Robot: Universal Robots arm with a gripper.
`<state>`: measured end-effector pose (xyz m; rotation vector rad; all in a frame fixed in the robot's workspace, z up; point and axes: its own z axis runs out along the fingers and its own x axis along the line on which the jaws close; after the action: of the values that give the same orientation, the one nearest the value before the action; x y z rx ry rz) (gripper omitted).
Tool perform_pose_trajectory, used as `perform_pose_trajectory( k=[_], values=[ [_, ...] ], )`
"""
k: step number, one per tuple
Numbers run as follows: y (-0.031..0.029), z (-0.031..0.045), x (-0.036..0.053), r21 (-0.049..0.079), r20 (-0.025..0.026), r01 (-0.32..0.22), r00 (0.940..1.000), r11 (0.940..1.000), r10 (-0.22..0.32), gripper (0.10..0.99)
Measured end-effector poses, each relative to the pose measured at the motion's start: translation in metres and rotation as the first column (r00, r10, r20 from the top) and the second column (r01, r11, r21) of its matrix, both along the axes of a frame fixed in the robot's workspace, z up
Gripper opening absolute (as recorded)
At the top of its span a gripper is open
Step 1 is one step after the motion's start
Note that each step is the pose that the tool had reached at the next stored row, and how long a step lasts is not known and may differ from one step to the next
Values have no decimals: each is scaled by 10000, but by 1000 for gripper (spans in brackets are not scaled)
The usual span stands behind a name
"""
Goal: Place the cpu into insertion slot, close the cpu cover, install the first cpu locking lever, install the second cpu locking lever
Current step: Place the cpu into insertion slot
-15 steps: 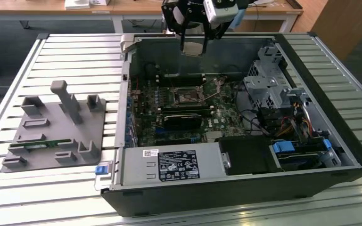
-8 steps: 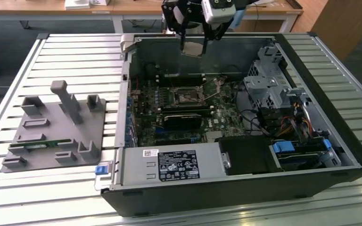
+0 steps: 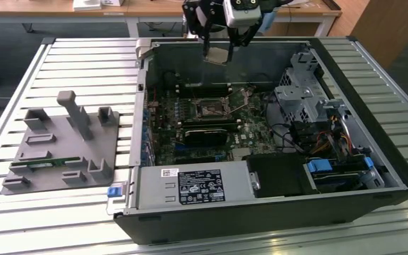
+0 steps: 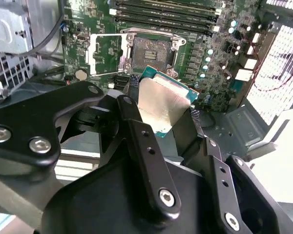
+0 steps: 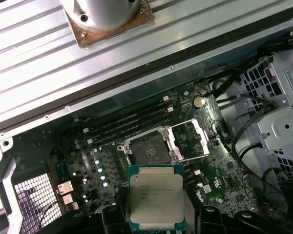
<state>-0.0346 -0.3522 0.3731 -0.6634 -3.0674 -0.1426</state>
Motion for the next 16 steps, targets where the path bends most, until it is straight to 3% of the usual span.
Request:
perform_pose_trajectory(
  k=[7,12,16],
  values=[
    [0,-8,-1,0,0,1051,9945,9945,-1051,525],
    [0,-16,-1,-7,1,1796,9837,9837,-1796,525],
    [0,-26,0,-16,3,2357,9718,9718,-2357,525]
  ],
)
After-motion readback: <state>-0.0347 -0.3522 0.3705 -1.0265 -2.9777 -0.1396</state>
